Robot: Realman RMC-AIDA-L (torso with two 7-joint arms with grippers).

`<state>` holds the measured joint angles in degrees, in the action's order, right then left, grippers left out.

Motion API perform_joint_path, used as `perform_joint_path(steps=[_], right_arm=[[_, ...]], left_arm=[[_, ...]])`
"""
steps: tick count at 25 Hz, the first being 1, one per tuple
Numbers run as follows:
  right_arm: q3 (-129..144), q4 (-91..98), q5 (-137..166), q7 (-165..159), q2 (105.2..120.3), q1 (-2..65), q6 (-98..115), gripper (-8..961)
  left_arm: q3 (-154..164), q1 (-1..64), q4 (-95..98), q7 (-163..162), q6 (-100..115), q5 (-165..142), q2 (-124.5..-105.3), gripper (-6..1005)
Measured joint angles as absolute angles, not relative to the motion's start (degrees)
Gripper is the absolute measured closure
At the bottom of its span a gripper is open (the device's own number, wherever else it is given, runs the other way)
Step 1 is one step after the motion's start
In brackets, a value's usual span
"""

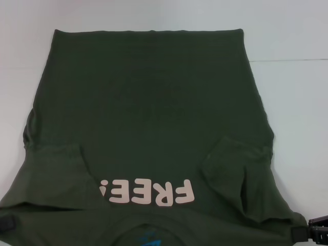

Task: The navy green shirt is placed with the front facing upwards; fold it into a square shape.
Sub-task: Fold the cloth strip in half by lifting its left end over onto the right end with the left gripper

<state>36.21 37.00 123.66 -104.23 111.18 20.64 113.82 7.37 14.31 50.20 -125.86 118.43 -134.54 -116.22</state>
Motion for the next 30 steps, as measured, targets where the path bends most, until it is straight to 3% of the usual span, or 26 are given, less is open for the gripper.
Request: perform_joint_path(steps=[20, 30], right_arm=[[21.23, 31.52, 123.09, -105.00, 111.59, 24.79, 102.78, 921], [16.44, 28.93, 122.23, -105.11, 113.53, 30.35, 89.31, 921]], left_arm=[[6.69, 23.02, 38.73, -121.39, 102.44, -125.43, -115.39, 934], [6.85, 27.64, 32.07, -114.74, 87.86, -118.32, -116.54, 935]])
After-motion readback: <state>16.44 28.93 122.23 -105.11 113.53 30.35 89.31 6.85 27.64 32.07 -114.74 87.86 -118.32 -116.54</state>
